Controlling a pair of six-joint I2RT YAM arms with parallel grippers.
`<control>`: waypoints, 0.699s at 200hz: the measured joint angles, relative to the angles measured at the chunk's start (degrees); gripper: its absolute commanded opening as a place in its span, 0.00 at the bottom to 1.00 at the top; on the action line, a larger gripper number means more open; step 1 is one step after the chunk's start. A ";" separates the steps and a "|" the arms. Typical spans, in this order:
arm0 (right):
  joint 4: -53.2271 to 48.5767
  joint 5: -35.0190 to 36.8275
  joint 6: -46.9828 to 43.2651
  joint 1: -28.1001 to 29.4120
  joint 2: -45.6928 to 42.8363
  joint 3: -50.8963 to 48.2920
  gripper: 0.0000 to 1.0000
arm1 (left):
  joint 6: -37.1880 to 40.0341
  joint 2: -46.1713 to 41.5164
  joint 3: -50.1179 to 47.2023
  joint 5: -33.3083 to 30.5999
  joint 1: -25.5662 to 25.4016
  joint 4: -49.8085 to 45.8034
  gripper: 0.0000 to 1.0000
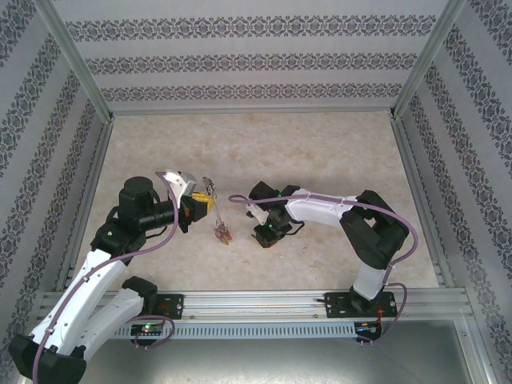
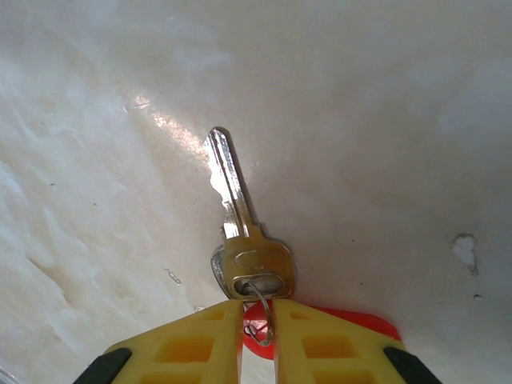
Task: Put the keys on the keyring
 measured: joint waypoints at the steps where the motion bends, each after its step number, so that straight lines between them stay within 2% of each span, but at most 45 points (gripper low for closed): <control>1: 0.00 0.00 0.00 0.00 0.00 0.00 0.16 | 0.00 0.00 0.00 0.00 0.00 0.00 0.00; 61: 2.16 -0.48 -0.20 0.00 -2.29 -1.29 0.02 | 0.00 0.00 -0.02 -0.02 0.00 0.00 0.00; 114: 5.25 -1.33 -2.89 0.00 -13.90 -5.51 0.00 | 0.00 0.00 -0.02 -0.26 0.00 0.00 0.00; 140: 8.68 -4.07 -5.18 0.02 -22.27 -8.50 0.00 | -0.02 0.20 -0.02 0.04 0.00 0.00 0.00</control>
